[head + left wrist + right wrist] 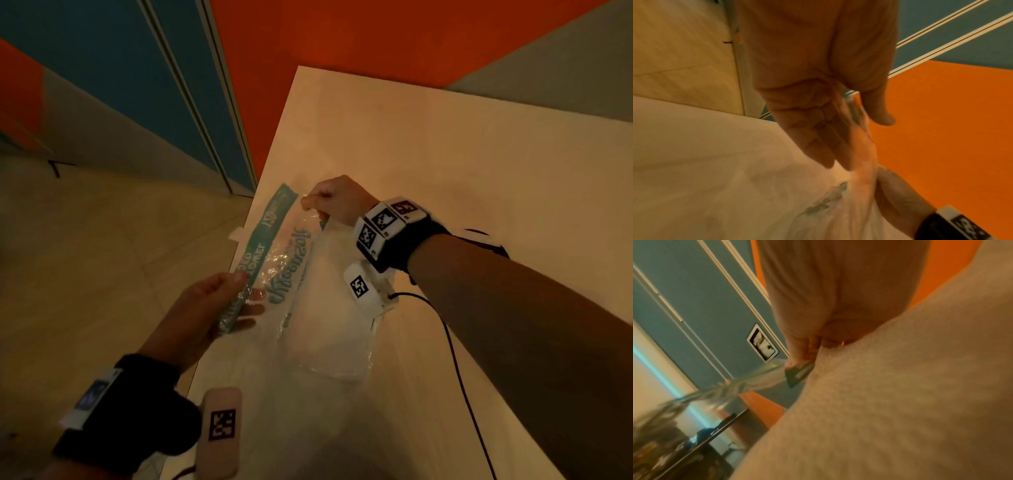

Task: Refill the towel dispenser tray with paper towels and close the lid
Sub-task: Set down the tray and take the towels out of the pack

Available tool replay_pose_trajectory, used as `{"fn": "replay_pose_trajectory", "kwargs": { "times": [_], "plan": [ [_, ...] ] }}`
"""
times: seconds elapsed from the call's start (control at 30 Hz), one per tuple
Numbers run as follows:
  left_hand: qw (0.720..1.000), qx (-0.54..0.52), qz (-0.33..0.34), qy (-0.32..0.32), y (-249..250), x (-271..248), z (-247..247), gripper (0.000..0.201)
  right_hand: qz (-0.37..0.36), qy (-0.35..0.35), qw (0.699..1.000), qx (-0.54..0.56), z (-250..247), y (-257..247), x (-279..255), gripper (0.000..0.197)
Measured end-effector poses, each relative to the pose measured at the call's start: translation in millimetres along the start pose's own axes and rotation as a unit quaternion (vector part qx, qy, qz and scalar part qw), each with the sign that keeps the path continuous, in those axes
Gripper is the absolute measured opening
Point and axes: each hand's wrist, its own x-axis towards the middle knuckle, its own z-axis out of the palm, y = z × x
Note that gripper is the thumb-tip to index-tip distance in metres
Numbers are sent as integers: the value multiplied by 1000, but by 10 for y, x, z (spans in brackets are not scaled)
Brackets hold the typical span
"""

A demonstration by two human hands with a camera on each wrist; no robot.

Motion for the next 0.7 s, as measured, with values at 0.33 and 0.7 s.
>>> {"fn": "replay_pose_trajectory", "kwargs": {
  "times": [0.33,0.7],
  "plan": [
    [988,-76,-129,47,-592,-126,77,18,71,45,994,-70,91,75,67,35],
    [915,276,251,153,-192,-235,268,26,-74,45,990,-114,-198,18,-1396,15]
  ]
}}
